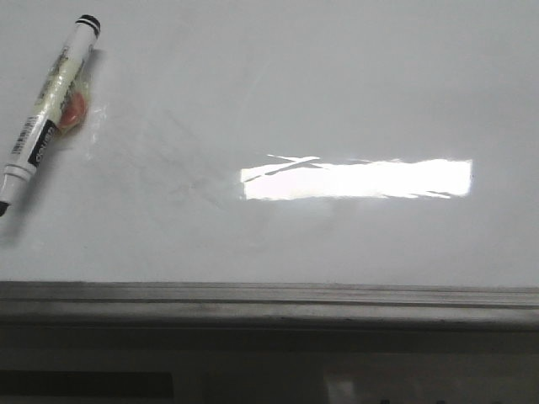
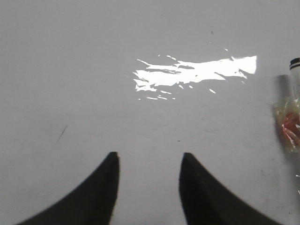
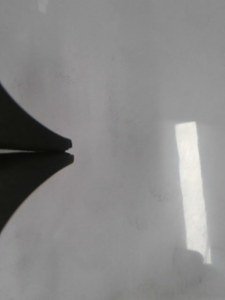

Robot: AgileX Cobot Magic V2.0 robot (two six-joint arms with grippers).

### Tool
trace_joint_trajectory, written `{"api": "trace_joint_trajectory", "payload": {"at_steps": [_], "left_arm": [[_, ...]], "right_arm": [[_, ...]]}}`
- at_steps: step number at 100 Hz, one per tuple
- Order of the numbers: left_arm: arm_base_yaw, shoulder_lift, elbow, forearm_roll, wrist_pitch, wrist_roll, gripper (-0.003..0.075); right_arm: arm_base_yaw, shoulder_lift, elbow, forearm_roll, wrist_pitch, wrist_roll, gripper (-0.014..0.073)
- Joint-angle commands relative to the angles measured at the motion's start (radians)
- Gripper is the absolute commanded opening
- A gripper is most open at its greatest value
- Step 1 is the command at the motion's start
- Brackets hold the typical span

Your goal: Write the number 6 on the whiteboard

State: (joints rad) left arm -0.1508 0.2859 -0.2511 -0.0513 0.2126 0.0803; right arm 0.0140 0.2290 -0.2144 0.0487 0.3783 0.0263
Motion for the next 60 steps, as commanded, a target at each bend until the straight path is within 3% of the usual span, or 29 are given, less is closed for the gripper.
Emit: {"api": "trace_joint_trajectory", "payload": {"at_steps": [1,19,46,60], "left_arm": [[-0.010,0.060,-0.022,-0.025,-0.163,-0.002,0.0468],[-0.070,0.146,-0.034,-0.076,-0.302,-0.002,0.0452],[-0.440,0.296,-0.057,-0.076,-0.422,-0.002,0.0444],[-0.579,0.406,-0.057,-0.142,-0.459,-0.002,0.0391]], "right_arm": [[-0.007,0.021,-0.020,-0.003,-0.081,-0.004,-0.0064],[-0.007,0.021,-0.009,-0.003,-0.088,-0.004,-0.0064],[-0.007,0.021,-0.009,-0.003,-0.090,-0.004,-0.0064],[-0.007,0.021,-0.009,-0.003,-0.090,-0.004,-0.0064]]}}
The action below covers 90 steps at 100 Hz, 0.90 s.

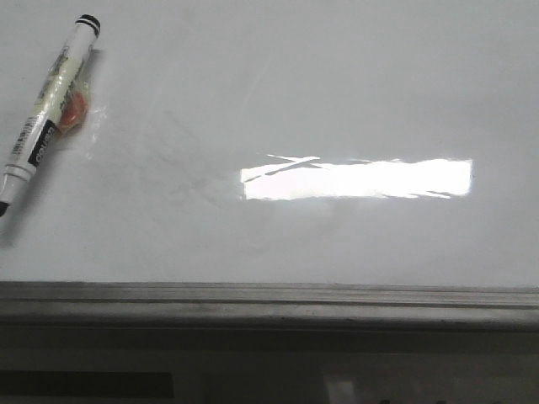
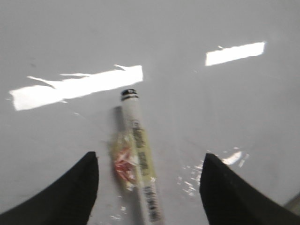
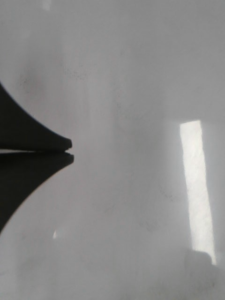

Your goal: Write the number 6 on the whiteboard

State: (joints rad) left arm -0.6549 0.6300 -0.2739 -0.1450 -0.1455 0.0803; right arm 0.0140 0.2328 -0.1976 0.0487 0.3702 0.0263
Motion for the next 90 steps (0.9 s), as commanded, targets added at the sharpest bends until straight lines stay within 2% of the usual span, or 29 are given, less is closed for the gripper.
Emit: {"api": "trace_joint_trajectory", "payload": {"at_steps": [1,22,59,68,76,83,90], "left_arm": [[-0.078,0.072,-0.034,-0.051,-0.101,-0.002,0.0388],[-0.105,0.189,-0.034,-0.059,-0.159,-0.002,0.0375],[-0.055,0.288,-0.034,-0.069,-0.185,-0.002,0.0365],[-0.035,0.305,-0.034,-0.072,-0.182,-0.002,0.0283],[-0.020,0.316,-0.034,-0.105,-0.168,-0.002,0.0127],[-0.014,0.318,-0.034,-0.107,-0.149,-0.002,-0.0011],[-0.014,0.318,-0.034,-0.107,-0.147,-0.002,-0.0020]], "right_arm": [[-0.007,0.018,-0.026,-0.003,-0.082,-0.004,-0.0064],[-0.007,0.018,-0.026,-0.003,-0.082,-0.004,-0.0064],[-0.007,0.018,-0.026,-0.003,-0.086,-0.004,-0.0064],[-0.007,0.018,-0.026,-0.003,-0.130,-0.004,-0.0064],[0.000,0.018,-0.026,-0.003,-0.172,-0.004,-0.0064],[0.030,0.018,-0.026,-0.003,-0.154,-0.004,-0.0064],[0.076,0.024,-0.026,-0.004,-0.130,-0.004,-0.0064]]}}
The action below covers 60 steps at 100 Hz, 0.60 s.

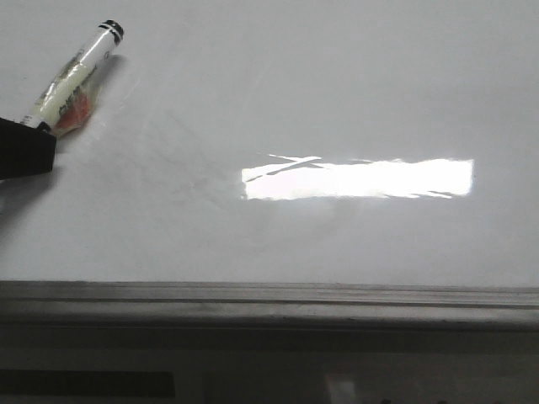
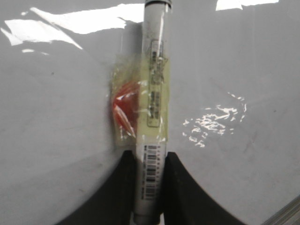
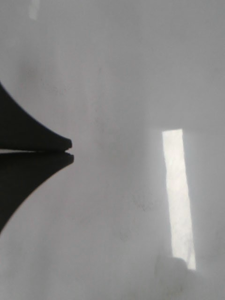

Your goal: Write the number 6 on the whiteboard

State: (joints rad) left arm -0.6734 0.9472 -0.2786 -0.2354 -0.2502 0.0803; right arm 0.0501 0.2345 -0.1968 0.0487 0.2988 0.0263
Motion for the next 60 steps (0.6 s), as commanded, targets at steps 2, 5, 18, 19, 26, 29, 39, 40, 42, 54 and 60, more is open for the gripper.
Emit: {"api": "trace_joint_trajectory", "payload": {"at_steps": [2,5,18,19,26,29,39,40,42,54,60], "left_arm": [[0.005,0.000,-0.029,-0.017,-0.040,-0.002,-0.0020],[0.005,0.000,-0.029,-0.017,-0.040,-0.002,-0.0020],[0.003,0.000,-0.029,-0.007,-0.033,-0.002,-0.0020],[0.003,0.000,-0.029,-0.001,-0.033,-0.002,-0.0020],[-0.002,-0.005,-0.031,0.031,-0.024,-0.002,-0.0020],[-0.007,-0.011,-0.033,0.050,-0.019,-0.002,-0.0020],[-0.045,-0.030,-0.047,0.099,-0.015,-0.002,-0.0020],[-0.048,-0.032,-0.047,0.111,-0.015,-0.002,-0.0020],[-0.062,-0.036,-0.049,0.131,-0.015,-0.002,-0.0020],[-0.131,-0.052,-0.049,0.235,-0.015,-0.002,-0.0020],[-0.175,-0.062,-0.049,0.277,-0.028,-0.002,-0.0020]], "right_arm": [[0.061,0.027,-0.027,-0.007,-0.055,-0.004,-0.0064],[0.101,0.040,-0.031,-0.018,-0.042,-0.004,-0.0064],[0.277,0.109,-0.057,-0.031,0.004,-0.004,-0.0064],[0.287,0.114,-0.059,-0.031,0.006,-0.004,-0.0064],[0.392,0.164,-0.081,-0.034,0.022,-0.007,-0.0064],[0.429,0.191,-0.095,-0.034,0.024,-0.009,-0.0064],[0.546,0.276,-0.149,-0.034,0.024,-0.011,-0.0064],[0.561,0.283,-0.154,-0.034,0.024,-0.011,-0.0064],[0.585,0.303,-0.168,-0.034,0.024,-0.011,-0.0063],[0.707,0.417,-0.267,-0.034,0.018,-0.011,-0.0032],[0.766,0.485,-0.322,-0.034,0.001,-0.011,0.0038]]}}
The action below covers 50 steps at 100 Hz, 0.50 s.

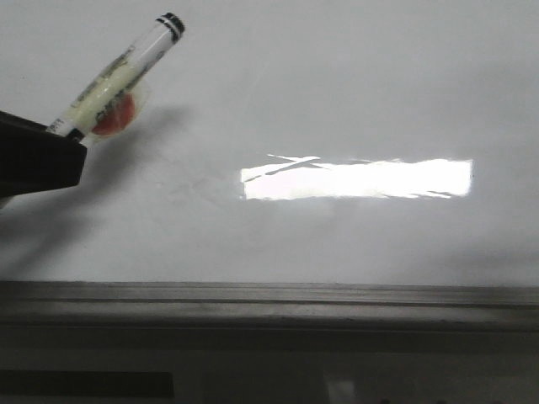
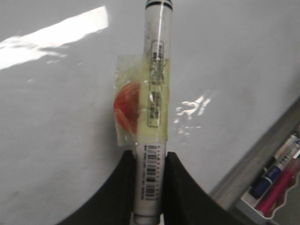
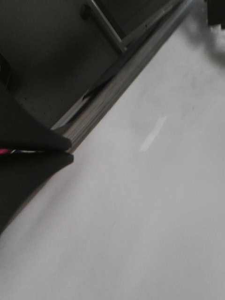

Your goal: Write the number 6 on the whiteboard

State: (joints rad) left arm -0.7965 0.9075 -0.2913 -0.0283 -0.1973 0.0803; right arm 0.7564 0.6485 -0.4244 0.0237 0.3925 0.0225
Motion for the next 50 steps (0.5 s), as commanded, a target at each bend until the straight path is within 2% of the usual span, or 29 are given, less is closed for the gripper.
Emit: {"api": "trace_joint_trajectory", "payload": {"at_steps": [1,12,22,50], "left_arm": [[-0.056,-0.022,-0.036,0.083,-0.083,-0.002,-0.0020],[-0.123,-0.034,-0.036,0.168,-0.137,-0.002,-0.0020],[-0.153,-0.035,-0.036,0.221,-0.164,-0.002,-0.0020],[-0.165,-0.031,-0.036,0.244,-0.174,-0.002,-0.0020]], "right_arm": [[0.071,0.078,-0.101,-0.009,-0.098,-0.007,0.0059],[0.141,0.167,-0.187,-0.007,-0.151,-0.007,0.0257],[0.162,0.226,-0.238,-0.007,-0.221,-0.007,0.0386],[0.164,0.323,-0.332,0.082,-0.272,-0.007,0.0395]]}}
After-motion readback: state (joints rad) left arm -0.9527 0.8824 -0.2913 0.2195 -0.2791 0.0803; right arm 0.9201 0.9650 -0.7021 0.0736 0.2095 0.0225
